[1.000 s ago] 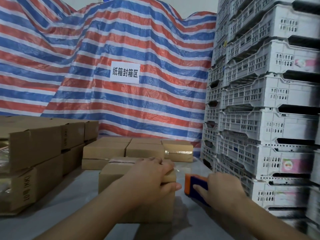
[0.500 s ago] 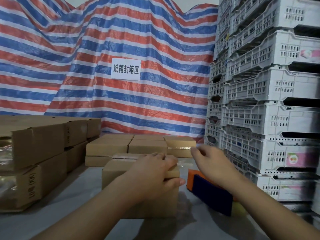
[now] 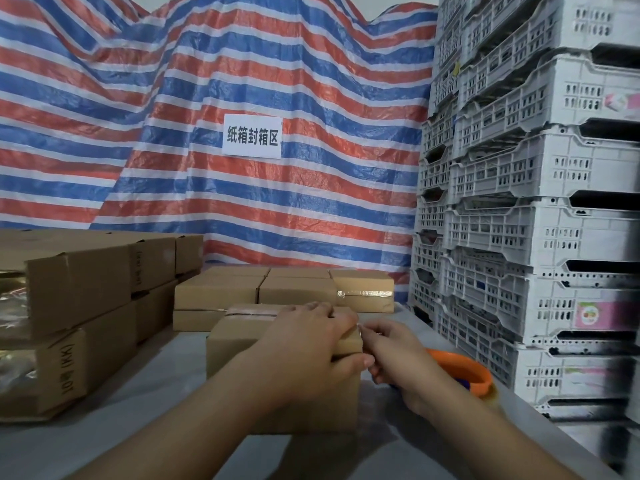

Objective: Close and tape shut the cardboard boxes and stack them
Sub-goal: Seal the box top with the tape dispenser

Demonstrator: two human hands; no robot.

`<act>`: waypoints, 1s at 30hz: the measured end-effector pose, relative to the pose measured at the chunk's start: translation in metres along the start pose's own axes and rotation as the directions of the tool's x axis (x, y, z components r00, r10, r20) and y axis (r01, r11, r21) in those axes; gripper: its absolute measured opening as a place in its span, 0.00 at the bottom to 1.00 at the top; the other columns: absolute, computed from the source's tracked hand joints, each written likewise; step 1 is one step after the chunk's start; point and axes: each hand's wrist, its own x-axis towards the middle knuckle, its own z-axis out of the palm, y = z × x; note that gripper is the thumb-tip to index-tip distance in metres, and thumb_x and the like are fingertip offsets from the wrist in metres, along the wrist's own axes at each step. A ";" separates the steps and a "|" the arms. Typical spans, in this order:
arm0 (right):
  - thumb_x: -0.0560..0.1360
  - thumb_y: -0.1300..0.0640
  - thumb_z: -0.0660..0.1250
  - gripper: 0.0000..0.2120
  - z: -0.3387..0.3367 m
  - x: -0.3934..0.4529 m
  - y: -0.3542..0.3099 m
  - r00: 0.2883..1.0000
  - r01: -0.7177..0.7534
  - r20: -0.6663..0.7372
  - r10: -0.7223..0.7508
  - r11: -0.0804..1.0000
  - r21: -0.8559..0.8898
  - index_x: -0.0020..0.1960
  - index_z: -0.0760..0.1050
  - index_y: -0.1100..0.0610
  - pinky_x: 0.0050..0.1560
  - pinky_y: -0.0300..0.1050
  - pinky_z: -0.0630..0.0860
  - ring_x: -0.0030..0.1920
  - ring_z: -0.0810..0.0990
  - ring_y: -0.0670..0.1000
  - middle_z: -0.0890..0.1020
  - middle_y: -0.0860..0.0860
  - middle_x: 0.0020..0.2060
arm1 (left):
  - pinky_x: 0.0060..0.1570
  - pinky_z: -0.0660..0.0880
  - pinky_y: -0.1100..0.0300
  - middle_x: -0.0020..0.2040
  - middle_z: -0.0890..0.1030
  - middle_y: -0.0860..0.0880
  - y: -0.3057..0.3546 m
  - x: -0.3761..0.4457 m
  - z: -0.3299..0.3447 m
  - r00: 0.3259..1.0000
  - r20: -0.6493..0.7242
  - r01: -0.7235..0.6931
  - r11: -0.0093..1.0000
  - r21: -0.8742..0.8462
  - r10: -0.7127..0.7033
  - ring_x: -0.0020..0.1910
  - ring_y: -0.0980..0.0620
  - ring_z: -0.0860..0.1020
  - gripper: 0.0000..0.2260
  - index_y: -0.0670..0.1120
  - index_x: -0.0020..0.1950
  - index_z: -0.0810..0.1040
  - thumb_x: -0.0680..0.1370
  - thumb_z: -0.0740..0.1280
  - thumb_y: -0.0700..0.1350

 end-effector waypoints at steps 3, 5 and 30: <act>0.83 0.52 0.62 0.09 0.008 -0.008 0.005 0.999 -0.021 -0.029 0.026 0.989 0.144 0.57 0.78 0.54 0.27 0.40 0.72 0.27 0.75 0.45 0.80 0.51 0.31 | 0.66 0.66 0.51 0.69 0.72 0.51 0.000 -0.001 0.000 1.000 -0.015 -0.009 1.000 0.013 0.009 0.67 0.51 0.70 0.27 0.58 0.72 0.63 0.77 0.52 0.69; 0.82 0.52 0.64 0.09 0.015 -0.014 0.007 0.997 -0.062 -0.037 0.074 0.965 0.255 0.57 0.78 0.54 0.37 0.49 0.81 0.35 0.83 0.53 0.84 0.55 0.36 | 0.66 0.65 0.51 0.69 0.71 0.51 0.000 -0.001 0.000 1.000 -0.011 -0.006 1.000 0.014 0.006 0.67 0.51 0.69 0.27 0.58 0.73 0.62 0.78 0.52 0.69; 0.83 0.41 0.51 0.31 0.045 -0.032 0.021 0.992 -0.090 -0.063 0.106 0.973 0.212 0.76 0.64 0.62 0.75 0.57 0.62 0.74 0.67 0.62 0.70 0.62 0.73 | 0.57 0.69 0.60 0.63 0.77 0.54 0.002 -0.002 0.001 0.994 -0.068 0.070 0.967 -0.244 -0.089 0.59 0.58 0.74 0.20 0.57 0.69 0.66 0.80 0.49 0.60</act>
